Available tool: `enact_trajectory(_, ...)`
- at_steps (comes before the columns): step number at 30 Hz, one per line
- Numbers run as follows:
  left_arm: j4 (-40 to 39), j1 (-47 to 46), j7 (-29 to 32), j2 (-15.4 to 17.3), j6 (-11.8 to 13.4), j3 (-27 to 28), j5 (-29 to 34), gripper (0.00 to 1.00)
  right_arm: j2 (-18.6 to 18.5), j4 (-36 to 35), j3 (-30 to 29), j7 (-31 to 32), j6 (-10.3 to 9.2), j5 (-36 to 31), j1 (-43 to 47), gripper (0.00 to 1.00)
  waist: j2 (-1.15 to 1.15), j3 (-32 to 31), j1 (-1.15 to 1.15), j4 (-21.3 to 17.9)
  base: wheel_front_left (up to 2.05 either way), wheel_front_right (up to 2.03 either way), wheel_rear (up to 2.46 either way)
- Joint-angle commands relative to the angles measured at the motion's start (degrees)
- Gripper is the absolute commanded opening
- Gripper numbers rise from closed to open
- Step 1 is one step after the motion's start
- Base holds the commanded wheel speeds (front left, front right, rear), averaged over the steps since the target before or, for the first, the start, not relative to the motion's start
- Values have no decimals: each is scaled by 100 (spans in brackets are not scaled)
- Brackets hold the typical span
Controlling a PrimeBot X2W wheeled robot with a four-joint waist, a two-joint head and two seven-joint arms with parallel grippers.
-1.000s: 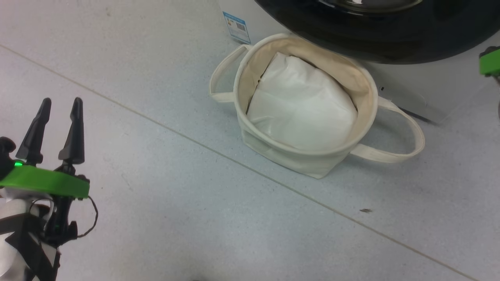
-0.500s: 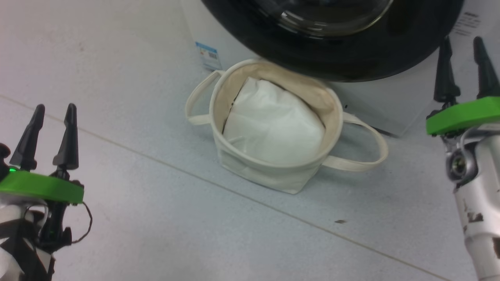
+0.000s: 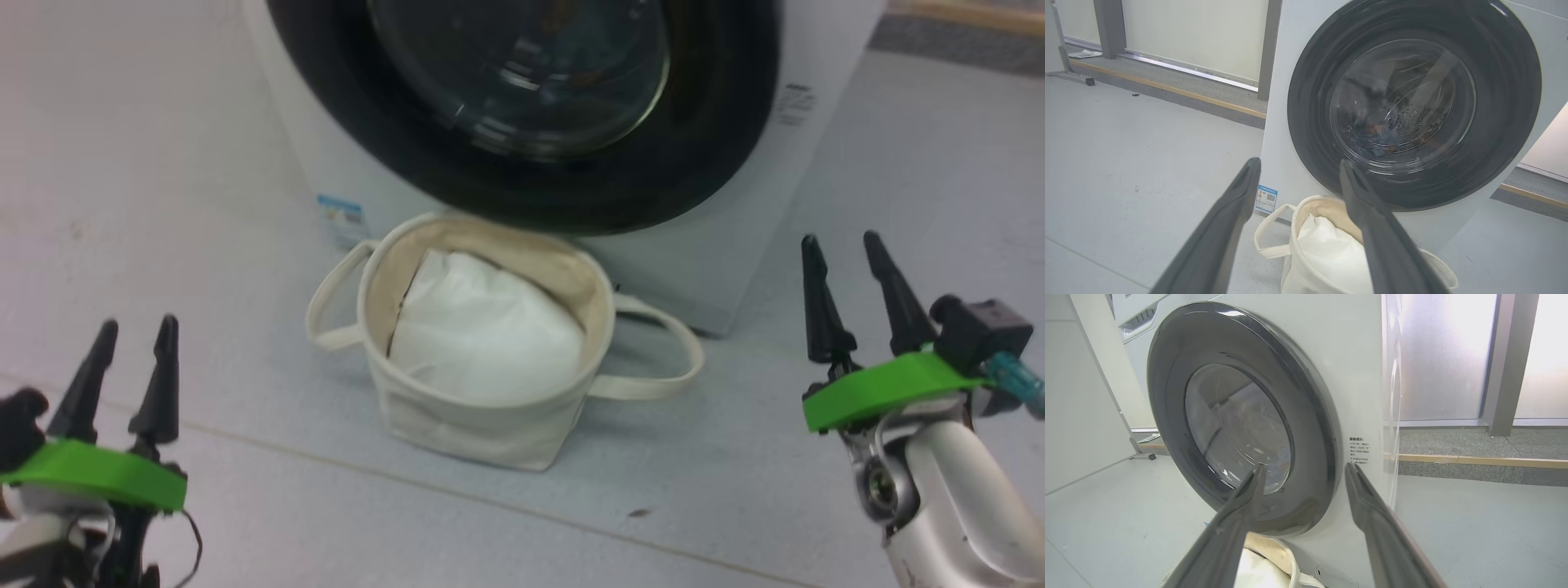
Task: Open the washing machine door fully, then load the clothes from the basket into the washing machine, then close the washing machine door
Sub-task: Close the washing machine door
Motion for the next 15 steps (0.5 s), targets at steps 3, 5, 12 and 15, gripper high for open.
enact_trajectory(3,-176,112,-34,210,-34,192,-131,100,-44,-319,184,-53,-1,73,180,100,0,-541,1,-464,0,0,0)
enact_trajectory(5,-206,268,-34,169,-34,150,-213,100,-86,-396,243,-53,-1,104,336,100,0,-654,1,-585,0,0,0)
enact_trajectory(12,-353,606,-34,164,-34,-6,-426,100,-204,-663,127,-53,-1,207,814,100,0,-821,1,-823,0,0,0)
enact_trajectory(15,-379,680,-34,159,-34,-21,-422,100,-233,-749,-24,-53,-1,204,1030,100,0,-841,1,-867,0,0,0)
